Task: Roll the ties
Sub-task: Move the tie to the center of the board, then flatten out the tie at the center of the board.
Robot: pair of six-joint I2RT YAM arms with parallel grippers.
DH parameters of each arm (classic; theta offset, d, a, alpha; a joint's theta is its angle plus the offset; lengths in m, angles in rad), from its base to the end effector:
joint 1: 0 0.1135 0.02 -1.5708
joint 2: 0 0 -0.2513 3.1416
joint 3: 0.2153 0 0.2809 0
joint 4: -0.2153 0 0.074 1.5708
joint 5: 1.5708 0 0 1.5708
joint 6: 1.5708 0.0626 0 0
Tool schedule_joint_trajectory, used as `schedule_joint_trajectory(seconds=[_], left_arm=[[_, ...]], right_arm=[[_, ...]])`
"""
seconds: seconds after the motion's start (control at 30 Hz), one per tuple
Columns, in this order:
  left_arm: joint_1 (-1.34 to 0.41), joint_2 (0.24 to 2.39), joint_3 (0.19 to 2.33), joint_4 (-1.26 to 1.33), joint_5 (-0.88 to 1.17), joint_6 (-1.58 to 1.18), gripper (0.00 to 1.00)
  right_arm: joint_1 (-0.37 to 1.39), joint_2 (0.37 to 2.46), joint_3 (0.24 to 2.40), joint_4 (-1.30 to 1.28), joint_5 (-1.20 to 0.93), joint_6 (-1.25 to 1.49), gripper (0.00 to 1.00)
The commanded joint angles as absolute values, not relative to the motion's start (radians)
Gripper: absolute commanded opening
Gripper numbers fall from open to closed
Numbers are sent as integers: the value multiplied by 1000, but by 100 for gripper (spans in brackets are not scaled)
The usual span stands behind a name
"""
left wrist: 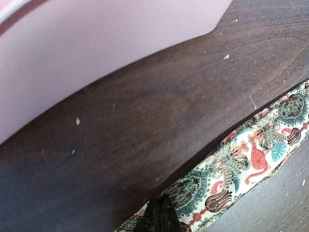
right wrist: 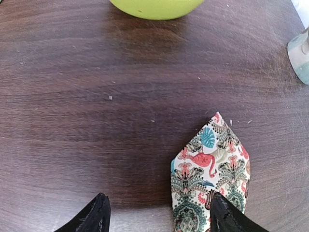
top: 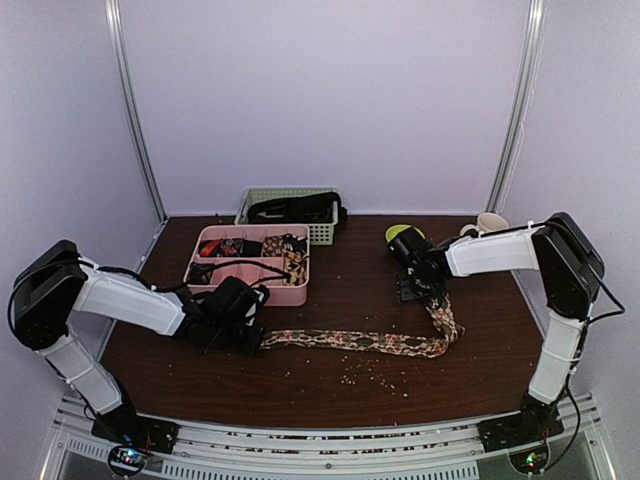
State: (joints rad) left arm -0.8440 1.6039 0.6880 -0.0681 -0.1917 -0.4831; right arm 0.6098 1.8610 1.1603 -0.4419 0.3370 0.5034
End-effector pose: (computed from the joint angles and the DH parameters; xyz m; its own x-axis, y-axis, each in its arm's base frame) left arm 0.2203 -0.2298 0.0708 -0.7982 0.2115 -0.5640 0.3306 0.9365 -0.1167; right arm 0.3362 0.2096 0.1022 -0.8597 -0.0452 -0.5088 -0.0151 0.9979 -0.0632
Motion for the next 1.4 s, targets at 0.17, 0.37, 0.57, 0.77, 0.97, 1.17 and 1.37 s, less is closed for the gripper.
schedule_joint_trajectory(seconds=[0.17,0.37,0.57,0.77,0.97,1.17,1.37], left_arm=[[-838,1582,656,-229,-213,-507,0],[-838,1578,666,-230,-215,-501,0],[-838,1571,678,-235,-215,-495,0],[-838,1545,696,-267,-227,-489,0],[-838,1503,654,-273,-225,-499,0],[-838,1452,609,-281,-255,-503,0],[-837,1452,591,-246,-239,-522,0]], right_arm=[[624,1953,1288,-577,469,549,71],[596,1996,1297,-617,493,598,67],[592,2017,1325,-659,523,624,65],[609,2118,1442,-813,514,594,51],[624,2194,1483,-880,529,620,44],[634,2234,1533,-920,565,644,21],[637,2118,1473,-868,605,655,0]])
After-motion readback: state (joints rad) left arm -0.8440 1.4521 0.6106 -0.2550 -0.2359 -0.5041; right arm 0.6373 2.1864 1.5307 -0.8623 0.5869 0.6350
